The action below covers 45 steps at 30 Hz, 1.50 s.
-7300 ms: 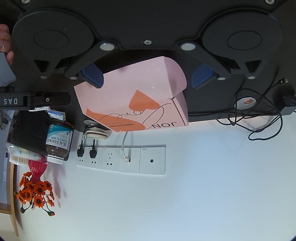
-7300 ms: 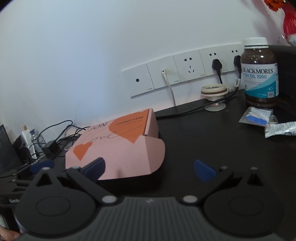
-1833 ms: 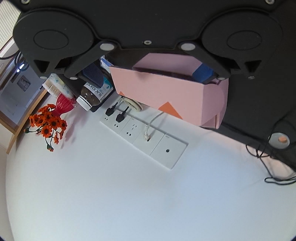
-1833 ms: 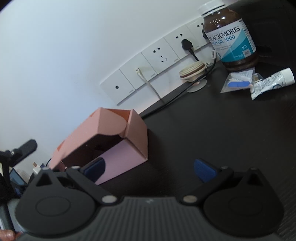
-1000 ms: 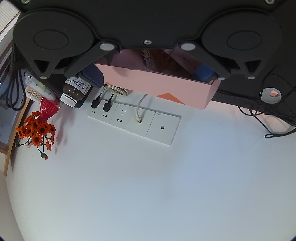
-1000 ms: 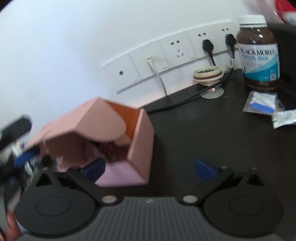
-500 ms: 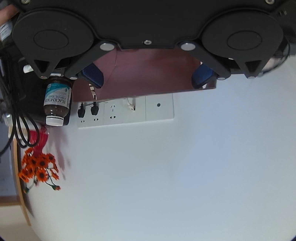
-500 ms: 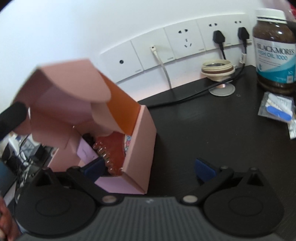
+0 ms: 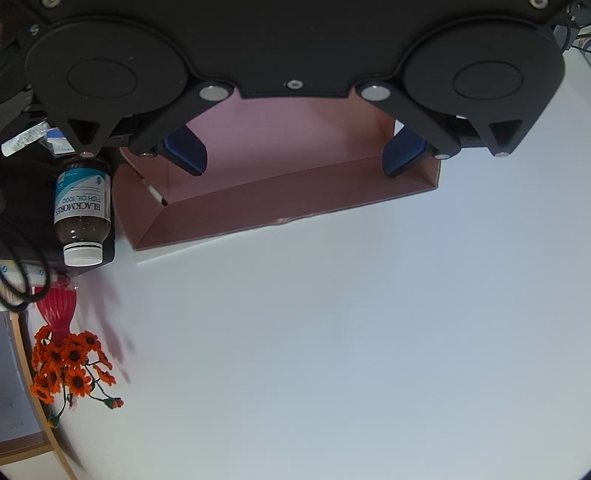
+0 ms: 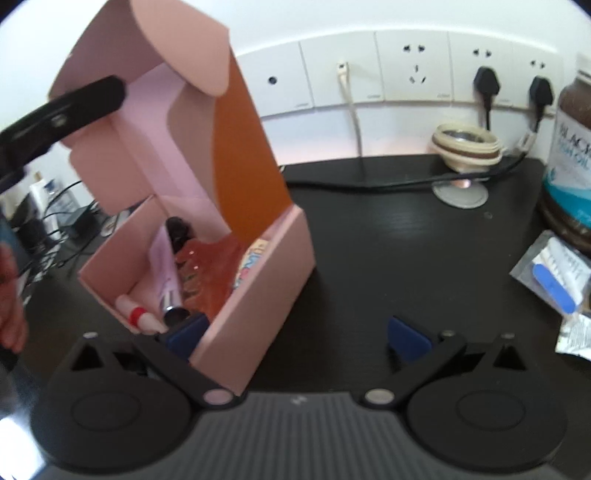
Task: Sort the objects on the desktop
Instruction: 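Swing the pink box lid open and back with the left gripper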
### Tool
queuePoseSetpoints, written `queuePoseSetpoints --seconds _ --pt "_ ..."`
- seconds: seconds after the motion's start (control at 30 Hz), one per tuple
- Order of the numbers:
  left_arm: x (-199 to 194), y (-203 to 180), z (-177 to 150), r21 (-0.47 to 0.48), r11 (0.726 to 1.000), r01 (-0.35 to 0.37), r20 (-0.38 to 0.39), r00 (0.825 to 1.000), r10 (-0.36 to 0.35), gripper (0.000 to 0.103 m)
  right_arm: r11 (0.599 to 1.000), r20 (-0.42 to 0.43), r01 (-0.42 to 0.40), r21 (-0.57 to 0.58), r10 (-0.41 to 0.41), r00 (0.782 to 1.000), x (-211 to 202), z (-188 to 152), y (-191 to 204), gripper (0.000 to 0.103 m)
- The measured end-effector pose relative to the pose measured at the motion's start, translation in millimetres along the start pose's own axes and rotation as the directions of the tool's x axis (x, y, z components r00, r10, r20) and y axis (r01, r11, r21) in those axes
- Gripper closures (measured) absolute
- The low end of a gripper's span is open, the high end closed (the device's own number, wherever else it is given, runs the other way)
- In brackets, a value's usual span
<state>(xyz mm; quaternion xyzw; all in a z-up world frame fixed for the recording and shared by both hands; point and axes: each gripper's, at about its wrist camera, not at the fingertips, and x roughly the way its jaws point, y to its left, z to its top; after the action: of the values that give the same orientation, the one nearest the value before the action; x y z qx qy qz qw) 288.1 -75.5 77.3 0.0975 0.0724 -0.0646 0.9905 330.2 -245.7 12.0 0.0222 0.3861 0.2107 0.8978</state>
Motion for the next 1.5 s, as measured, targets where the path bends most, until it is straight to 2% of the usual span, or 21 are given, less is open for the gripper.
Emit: queuePoseSetpoints --seconds 0.13,0.23,0.37,0.6,0.9,1.17,1.33,1.5 --pt "15 -3 -2 -0.005 1.0 -0.031 -0.033 0.999 0.031 0.0 0.996 0.012 -0.009 -0.09 0.01 1.0 -6 -3 3 0.001" --pt "24 -6 -2 -0.009 0.999 -0.036 -0.049 0.998 0.035 0.0 0.992 -0.023 -0.05 -0.117 0.048 0.999 -5 -1 -1 0.001" --pt "33 -17 -2 0.03 0.998 -0.053 -0.05 0.997 0.054 0.0 0.982 -0.04 -0.074 -0.175 0.068 0.997 -7 -1 0 0.001" --pt "57 -34 0 0.068 0.995 -0.075 -0.071 0.994 0.08 0.0 0.953 -0.034 -0.095 -0.288 0.089 0.995 -16 -6 6 0.001" --pt "90 -58 -6 0.163 0.983 -0.085 -0.147 0.983 0.11 0.0 0.896 -0.055 -0.143 -0.42 0.132 0.99 -26 -12 10 0.001" --pt "105 -53 -29 0.217 0.972 -0.086 -0.266 0.953 0.143 0.0 0.862 -0.087 -0.17 -0.478 0.146 0.985 -32 -13 7 0.001" --pt "105 -40 -36 0.198 0.974 -0.11 -0.331 0.928 0.172 0.0 0.846 -0.09 -0.15 -0.512 0.121 0.989 -36 -9 9 0.001" --pt "107 -17 -42 0.154 0.976 -0.154 -0.426 0.881 0.207 0.0 0.838 -0.077 -0.114 -0.534 0.086 0.993 -37 -13 17 0.001"
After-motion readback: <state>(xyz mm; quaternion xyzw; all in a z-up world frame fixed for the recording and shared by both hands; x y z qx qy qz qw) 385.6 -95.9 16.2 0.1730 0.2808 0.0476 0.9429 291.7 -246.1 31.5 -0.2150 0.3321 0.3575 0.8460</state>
